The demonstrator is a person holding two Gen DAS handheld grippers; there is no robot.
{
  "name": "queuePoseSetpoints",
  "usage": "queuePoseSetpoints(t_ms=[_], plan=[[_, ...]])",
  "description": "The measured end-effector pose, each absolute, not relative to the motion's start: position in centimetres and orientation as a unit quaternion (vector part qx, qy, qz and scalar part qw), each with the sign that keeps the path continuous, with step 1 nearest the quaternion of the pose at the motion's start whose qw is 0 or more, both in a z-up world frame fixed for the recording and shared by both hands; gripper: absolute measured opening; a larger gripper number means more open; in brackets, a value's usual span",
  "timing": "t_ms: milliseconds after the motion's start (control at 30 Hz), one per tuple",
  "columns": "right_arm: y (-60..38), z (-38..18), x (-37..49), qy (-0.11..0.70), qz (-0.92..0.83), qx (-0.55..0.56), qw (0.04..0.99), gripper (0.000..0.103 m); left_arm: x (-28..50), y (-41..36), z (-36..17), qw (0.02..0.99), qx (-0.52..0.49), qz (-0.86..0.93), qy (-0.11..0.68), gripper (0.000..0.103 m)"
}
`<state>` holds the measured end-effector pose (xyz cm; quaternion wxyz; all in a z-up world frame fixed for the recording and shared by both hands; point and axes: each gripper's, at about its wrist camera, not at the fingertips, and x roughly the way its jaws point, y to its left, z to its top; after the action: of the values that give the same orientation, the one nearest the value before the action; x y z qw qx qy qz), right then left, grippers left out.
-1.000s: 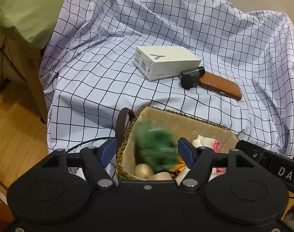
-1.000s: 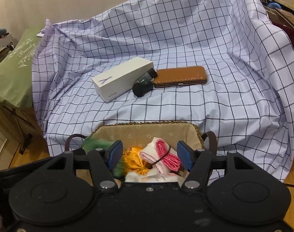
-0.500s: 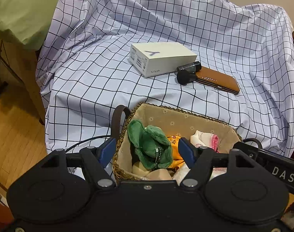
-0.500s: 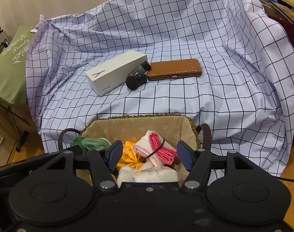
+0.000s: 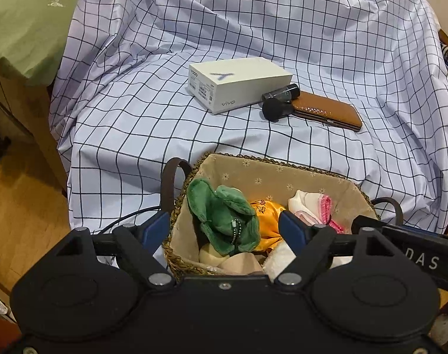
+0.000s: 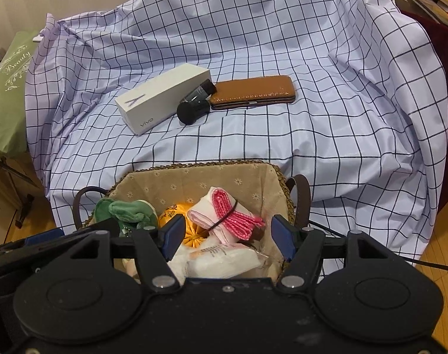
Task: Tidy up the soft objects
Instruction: 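Move both tools from the basket toward the glass bottle and black object, then grasp the dark glass YESHOTEL bottle with the right tool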
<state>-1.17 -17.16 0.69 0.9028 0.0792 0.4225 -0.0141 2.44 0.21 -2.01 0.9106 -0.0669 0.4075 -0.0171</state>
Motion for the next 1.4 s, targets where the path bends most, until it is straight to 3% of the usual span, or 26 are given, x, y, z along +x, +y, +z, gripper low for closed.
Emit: queuePoseSetpoints(t_ms=[633,1400], plan=[[-19.1,0.1,2.1,0.435,-0.058,0.052,0.897,0.081,4.8,-1.0,-1.7,0.917,-0.003,-0.009,0.398,0.089],[-17.0,0.3,15.1,0.416,-0.029,-0.009,0.909,0.082,13.3,-0.6,-3.3,0.897,-0.008,-0.033,0.441,0.091]])
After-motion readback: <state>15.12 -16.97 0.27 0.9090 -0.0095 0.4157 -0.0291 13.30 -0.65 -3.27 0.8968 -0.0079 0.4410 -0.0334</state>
